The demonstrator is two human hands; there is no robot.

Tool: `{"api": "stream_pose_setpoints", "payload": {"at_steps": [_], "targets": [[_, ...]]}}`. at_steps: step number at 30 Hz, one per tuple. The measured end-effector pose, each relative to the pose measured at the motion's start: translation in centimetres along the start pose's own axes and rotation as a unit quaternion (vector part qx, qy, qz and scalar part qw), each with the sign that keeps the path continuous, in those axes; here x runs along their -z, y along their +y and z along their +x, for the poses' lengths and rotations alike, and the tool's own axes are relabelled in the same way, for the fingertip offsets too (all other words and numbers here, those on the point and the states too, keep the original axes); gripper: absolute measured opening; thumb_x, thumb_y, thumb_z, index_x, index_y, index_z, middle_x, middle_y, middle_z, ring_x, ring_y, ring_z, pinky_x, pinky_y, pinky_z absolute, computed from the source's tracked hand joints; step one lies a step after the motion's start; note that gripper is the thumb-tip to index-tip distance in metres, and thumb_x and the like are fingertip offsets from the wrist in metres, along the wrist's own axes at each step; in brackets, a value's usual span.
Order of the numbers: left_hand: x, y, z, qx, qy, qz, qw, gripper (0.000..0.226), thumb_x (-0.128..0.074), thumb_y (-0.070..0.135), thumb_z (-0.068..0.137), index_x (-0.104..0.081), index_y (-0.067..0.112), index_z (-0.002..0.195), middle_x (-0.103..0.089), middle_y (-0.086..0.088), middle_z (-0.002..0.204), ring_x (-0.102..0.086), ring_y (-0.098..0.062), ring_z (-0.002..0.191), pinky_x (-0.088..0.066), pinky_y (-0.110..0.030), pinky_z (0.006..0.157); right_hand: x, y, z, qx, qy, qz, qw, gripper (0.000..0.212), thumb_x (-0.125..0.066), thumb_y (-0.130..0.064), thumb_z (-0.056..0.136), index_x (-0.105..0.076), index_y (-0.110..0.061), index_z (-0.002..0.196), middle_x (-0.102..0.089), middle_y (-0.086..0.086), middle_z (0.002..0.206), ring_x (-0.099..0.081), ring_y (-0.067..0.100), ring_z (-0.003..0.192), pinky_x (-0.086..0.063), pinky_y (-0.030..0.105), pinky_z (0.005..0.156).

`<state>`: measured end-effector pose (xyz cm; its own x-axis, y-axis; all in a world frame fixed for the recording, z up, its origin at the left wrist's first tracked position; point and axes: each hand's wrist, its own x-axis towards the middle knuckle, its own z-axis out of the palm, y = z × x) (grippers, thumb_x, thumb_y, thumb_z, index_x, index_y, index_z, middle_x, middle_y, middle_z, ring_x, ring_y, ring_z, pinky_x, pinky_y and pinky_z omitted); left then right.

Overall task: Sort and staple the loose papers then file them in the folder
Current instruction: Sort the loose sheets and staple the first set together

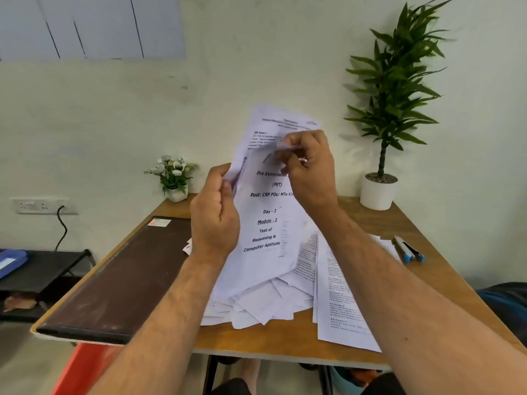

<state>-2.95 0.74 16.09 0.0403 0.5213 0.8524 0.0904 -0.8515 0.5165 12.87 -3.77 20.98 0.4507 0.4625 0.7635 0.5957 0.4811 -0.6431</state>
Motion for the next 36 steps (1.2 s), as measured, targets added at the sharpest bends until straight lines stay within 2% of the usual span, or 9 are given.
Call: {"api": "stream_pose_setpoints", "payload": {"at_steps": [6,12,15,19,22,26,30,33,36], "targets": [[0.5,1.4,2.2,0.036,-0.030,-0.101,0.994,0.019,-0.039,0.020,0.106,-0.058,0.021,0.105,-0.058,0.015,0.079,-0.048,-0.005,0.071,-0.041,-0.033,0.066,-0.8,-3.4,1.9,0.040,0.006,-0.001,0.999,0.029,-0.055,0.011,0.088,-0.060,-0.018,0.092,-0.044,-0.008,0.100,-0.061,-0.010,0.077,-0.055,0.019,0.074],[-0.4,3.4,2.1,0.093,-0.038,-0.180,0.979,0.028,-0.039,0.028,0.107,-0.054,0.016,0.128,-0.067,0.019,0.104,-0.060,-0.003,0.097,-0.048,-0.026,0.087,-0.6,-4.4,1.3,0.051,0.019,-0.047,0.997,0.018,-0.056,0.004,0.091,-0.065,-0.007,0.102,-0.045,-0.002,0.103,-0.053,-0.021,0.083,-0.039,0.002,0.072],[-0.5,4.3,2.0,0.113,-0.082,-0.235,0.962,0.034,-0.051,0.024,0.103,-0.051,0.008,0.133,-0.071,0.015,0.098,-0.065,-0.002,0.090,-0.051,-0.021,0.080,-0.6,-4.6,1.3,0.062,0.026,-0.083,0.994,0.017,-0.057,-0.004,0.092,-0.065,-0.012,0.104,-0.043,-0.007,0.103,-0.051,-0.018,0.084,-0.042,0.006,0.074],[-0.6,4.2,2.6,0.178,-0.088,-0.334,0.921,0.033,-0.058,0.006,0.089,-0.064,0.010,0.121,-0.072,-0.016,0.112,-0.067,-0.033,0.104,-0.055,-0.055,0.095,-0.7,-5.1,1.0,0.091,0.025,-0.115,0.989,0.019,-0.056,-0.008,0.091,-0.066,-0.013,0.107,-0.044,-0.007,0.106,-0.052,-0.003,0.082,-0.052,0.028,0.076],[-0.6,4.5,2.4,0.265,-0.071,-0.426,0.862,0.038,-0.050,-0.006,0.086,-0.068,0.012,0.115,-0.074,-0.013,0.102,-0.069,-0.031,0.095,-0.057,-0.048,0.089,-0.7,-5.5,0.8,0.120,0.018,-0.136,0.983,0.020,-0.056,-0.010,0.089,-0.066,-0.013,0.105,-0.048,-0.002,0.106,-0.058,0.012,0.086,-0.055,0.040,0.073],[-0.9,4.1,1.3,0.343,-0.065,-0.486,0.801,0.049,-0.045,-0.008,0.083,-0.062,0.001,0.128,-0.073,-0.015,0.100,-0.070,-0.032,0.091,-0.060,-0.045,0.084,-0.9,-5.1,0.2,0.135,-0.004,-0.182,0.974,0.018,-0.061,-0.012,0.090,-0.068,-0.013,0.107,-0.052,0.002,0.108,-0.059,0.017,0.079,-0.054,0.036,0.068],[-1.3,2.7,-1.2,0.423,-0.101,-0.488,0.757,0.031,-0.054,0.008,0.062,-0.080,0.011,0.078,-0.072,-0.012,0.079,-0.067,-0.031,0.075,-0.054,-0.042,0.084,-1.4,-3.5,-1.3,0.128,-0.054,-0.252,0.958,0.019,-0.063,-0.014,0.092,-0.067,-0.012,0.111,-0.052,0.005,0.111,-0.052,0.016,0.074,-0.046,0.030,0.062],[-1.9,0.9,-4.1,0.492,-0.132,-0.470,0.721,0.036,-0.058,0.007,0.061,-0.081,0.009,0.089,-0.073,-0.017,0.090,-0.067,-0.037,0.082,-0.050,-0.053,0.097,-1.3,-0.9,-3.5,0.096,-0.113,-0.299,0.943,0.021,-0.061,-0.014,0.093,-0.066,-0.011,0.113,-0.051,0.008,0.113,-0.060,0.028,0.076,-0.052,0.038,0.062],[-2.4,-0.6,-6.9,0.554,-0.149,-0.424,0.700,0.036,-0.057,0.004,0.079,-0.071,0.001,0.112,-0.075,-0.020,0.096,-0.072,-0.036,0.081,-0.061,-0.045,0.079,-0.9,2.4,-6.0,0.026,-0.169,-0.329,0.929,0.022,-0.057,-0.015,0.096,-0.063,-0.012,0.118,-0.048,0.007,0.118,-0.061,0.031,0.083,-0.052,0.041,0.070]]}}
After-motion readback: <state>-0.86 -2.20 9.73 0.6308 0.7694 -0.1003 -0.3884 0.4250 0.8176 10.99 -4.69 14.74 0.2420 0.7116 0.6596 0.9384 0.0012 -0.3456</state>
